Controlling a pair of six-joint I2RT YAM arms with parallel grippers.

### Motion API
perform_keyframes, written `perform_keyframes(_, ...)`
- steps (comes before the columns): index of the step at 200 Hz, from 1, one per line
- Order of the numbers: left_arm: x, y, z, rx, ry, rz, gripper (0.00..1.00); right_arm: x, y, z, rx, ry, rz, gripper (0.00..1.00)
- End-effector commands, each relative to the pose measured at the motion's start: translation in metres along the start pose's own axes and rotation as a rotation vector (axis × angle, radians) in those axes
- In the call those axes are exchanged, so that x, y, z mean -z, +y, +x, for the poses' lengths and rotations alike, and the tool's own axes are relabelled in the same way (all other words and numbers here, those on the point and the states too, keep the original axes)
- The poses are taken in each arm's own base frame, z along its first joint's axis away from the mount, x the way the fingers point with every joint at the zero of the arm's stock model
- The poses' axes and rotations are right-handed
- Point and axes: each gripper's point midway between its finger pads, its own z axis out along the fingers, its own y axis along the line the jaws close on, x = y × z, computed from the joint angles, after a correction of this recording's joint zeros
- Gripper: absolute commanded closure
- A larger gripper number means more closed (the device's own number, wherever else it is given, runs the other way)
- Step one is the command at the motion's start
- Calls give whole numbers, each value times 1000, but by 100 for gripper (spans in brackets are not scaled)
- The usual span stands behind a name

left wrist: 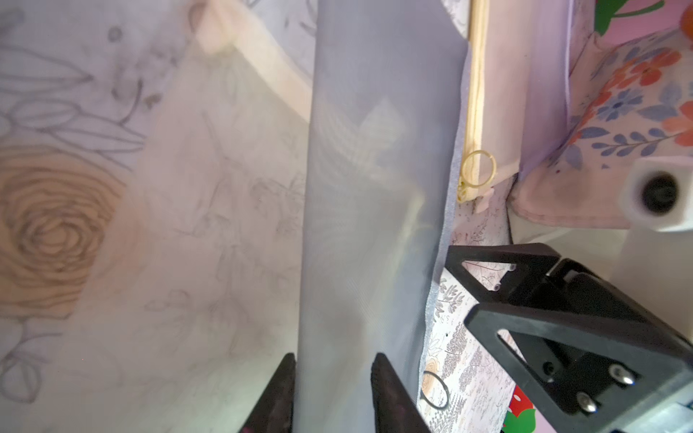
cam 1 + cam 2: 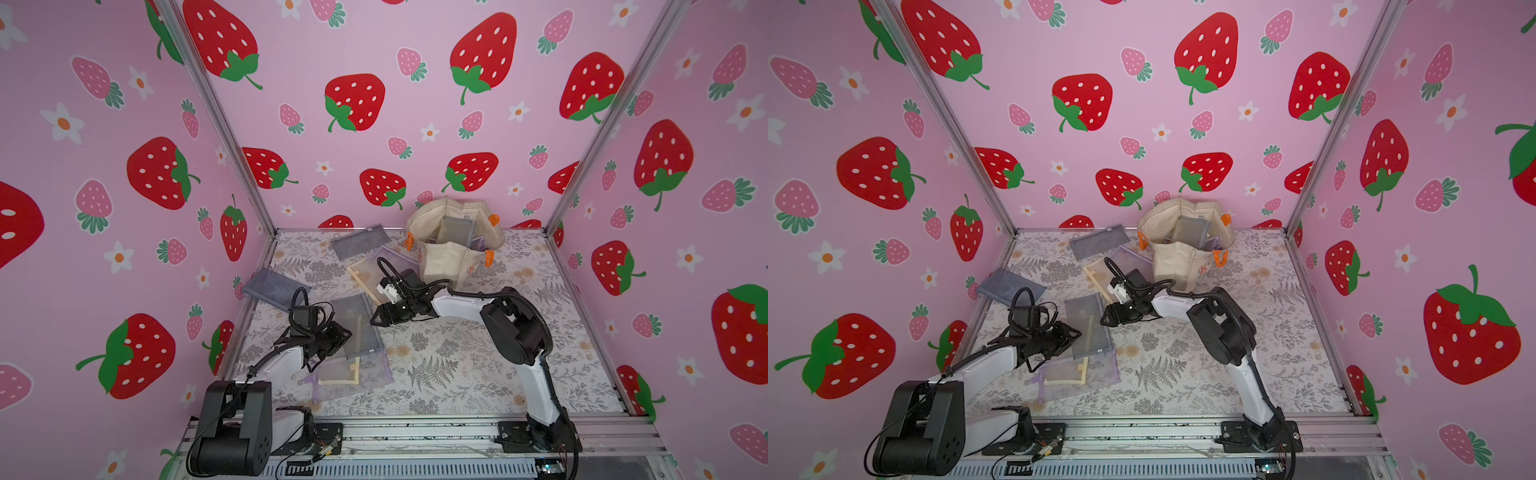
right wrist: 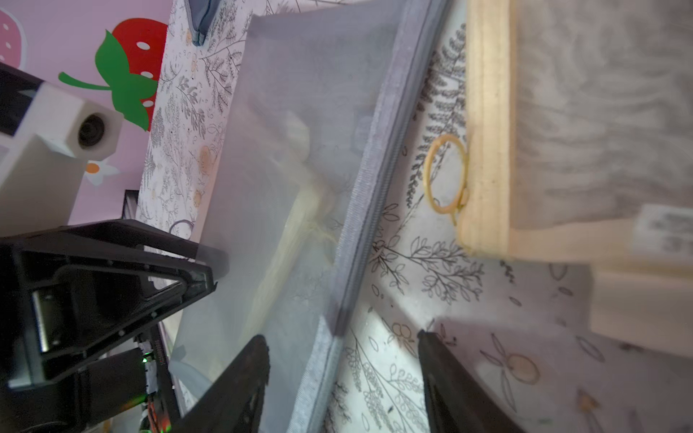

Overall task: Put the pencil pouch into the canvas bag
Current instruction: Pick up the pencil pouch.

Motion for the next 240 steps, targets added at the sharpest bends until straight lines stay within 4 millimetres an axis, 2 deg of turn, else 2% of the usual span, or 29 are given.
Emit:
perform_keyframes(1,0,-9,-4,-3,-21,58,72,-11,9,9,-12,32,-54,40)
perform_keyframes(27,3,-18,-6,-12,-36,91,80,-14,18,12,1,38,-73,42)
perform_keyframes(98,6,-29,-11,-30,-60,134,81,-5,32,9,9,19,-110,46)
perform_keyframes(127,12,-35,-12,-39,-57,138,93,4,39,7,22,4,-114,46)
perform_keyframes(133,15,-38,-13,-46,-62,140,100,7,41,7,27,2,-113,46)
perform_keyframes(139,18,-40,-13,-52,-67,141,100,11,43,5,33,-4,-113,46)
perform_keyframes(163,38,-54,-21,-99,-96,129,100,31,58,-3,59,-31,-112,42)
perform_keyframes(180,60,-74,-27,-152,-123,143,100,52,70,-10,73,-71,-110,36)
perform_keyframes(218,112,-123,-35,-282,-193,225,100,114,100,-29,87,-197,-124,19)
perform_keyframes(240,137,-154,-33,-360,-211,322,100,156,110,-38,87,-269,-138,15)
